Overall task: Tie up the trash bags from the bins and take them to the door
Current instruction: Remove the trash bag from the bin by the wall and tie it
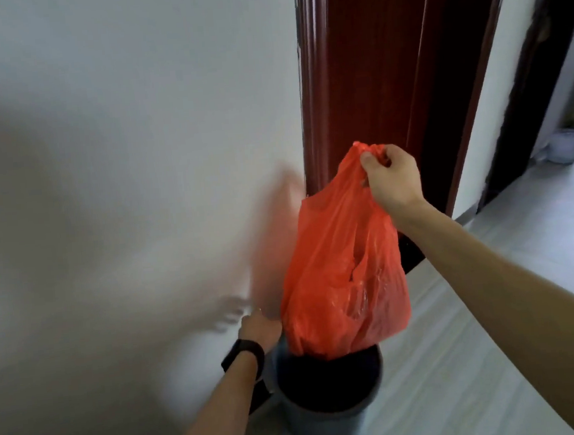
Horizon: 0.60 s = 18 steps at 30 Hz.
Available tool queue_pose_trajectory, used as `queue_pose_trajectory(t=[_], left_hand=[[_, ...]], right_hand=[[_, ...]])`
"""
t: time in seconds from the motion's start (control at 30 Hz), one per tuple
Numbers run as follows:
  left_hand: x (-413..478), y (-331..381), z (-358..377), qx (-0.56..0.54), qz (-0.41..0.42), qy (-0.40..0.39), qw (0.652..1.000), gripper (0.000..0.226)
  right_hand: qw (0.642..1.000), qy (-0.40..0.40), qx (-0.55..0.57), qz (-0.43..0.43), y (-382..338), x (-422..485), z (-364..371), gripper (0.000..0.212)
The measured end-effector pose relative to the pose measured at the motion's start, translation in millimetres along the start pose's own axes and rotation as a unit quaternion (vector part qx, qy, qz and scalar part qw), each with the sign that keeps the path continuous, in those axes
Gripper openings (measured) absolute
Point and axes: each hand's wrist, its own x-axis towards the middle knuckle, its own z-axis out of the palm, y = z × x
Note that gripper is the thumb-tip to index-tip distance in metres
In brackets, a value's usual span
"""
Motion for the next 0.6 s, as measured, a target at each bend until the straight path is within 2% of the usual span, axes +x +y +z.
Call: queue_pose_trajectory(t=[0.07,0.1,0.17,0.27,0.4,0.47,0.53,0.6], left_hand=[[-12.8,44.3,-14.4,-0.062,0.099,0.012,0.993,0.042],[-13.9,66.4,-16.2,-0.099,0.143,0.013,0.985,0.045],[-19.2,107.0,-18.1,-0.188,0.199,-0.032,0.961,0.054],[-33.6,175.0,-0.8,-0.279,0.280,-0.152,0.906,0.070],[-52.5,246.7,53.3,-0.183,0.451,-0.175,0.856,0.116],[-56.4,266.8,89.6,-0.096,0.504,-0.174,0.841,0.104],[-61.1,275.2,127.8,-0.011,0.501,-0.181,0.846,0.075],[-64.9,273.9,170.8,0.005,0.466,-0.230,0.854,0.044]], right_hand=[[1.000,0.021,0.012,-0.006,-9.8,9.2,-25.3,0.022],[1.000,0.025,0.015,-0.008,-13.9,12.1,-38.7,0.022],[1.000,0.027,0.009,-0.008,-14.8,14.8,-59.8,0.022],[0.999,0.045,0.001,-0.003,-5.6,14.1,-92.4,0.025],[0.999,0.032,-0.017,0.018,17.4,-3.5,-120.6,0.020],[0.998,0.008,-0.051,0.022,27.8,-16.0,-137.7,0.020],[0.994,-0.009,-0.103,0.030,40.5,-26.9,-161.8,0.022],[0.991,-0.010,-0.115,0.069,62.8,-33.5,-194.0,0.019]])
